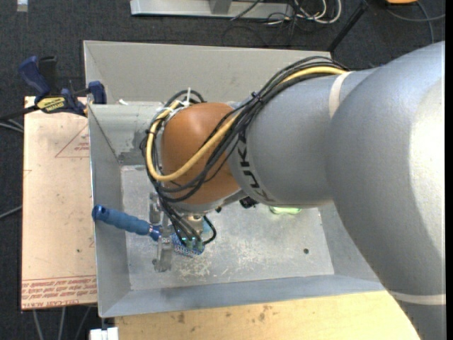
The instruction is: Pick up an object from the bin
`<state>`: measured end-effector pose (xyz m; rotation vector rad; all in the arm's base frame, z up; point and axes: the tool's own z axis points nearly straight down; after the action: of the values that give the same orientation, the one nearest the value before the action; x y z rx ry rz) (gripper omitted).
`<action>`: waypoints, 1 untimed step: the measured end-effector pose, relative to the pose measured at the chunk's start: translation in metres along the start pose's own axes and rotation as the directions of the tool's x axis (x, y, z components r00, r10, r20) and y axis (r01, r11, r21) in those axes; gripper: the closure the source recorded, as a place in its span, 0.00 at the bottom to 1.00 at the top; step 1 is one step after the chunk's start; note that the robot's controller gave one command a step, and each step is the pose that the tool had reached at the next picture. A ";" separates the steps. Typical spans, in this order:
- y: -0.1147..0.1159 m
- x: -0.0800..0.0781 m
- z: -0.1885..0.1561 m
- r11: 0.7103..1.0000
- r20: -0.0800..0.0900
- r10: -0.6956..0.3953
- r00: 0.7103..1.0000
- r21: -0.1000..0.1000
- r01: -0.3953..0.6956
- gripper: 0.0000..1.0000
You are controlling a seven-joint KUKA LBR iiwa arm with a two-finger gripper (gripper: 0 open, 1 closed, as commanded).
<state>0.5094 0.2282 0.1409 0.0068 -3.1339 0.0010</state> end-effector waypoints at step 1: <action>-0.033 -0.012 0.075 0.994 0.002 0.114 0.994 0.001 -0.114 0.00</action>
Offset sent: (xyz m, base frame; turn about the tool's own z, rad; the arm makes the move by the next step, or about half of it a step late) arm 0.0131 -0.0309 -0.0709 0.1131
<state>0.5212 0.1955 0.0658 -0.1716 -3.1311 0.0039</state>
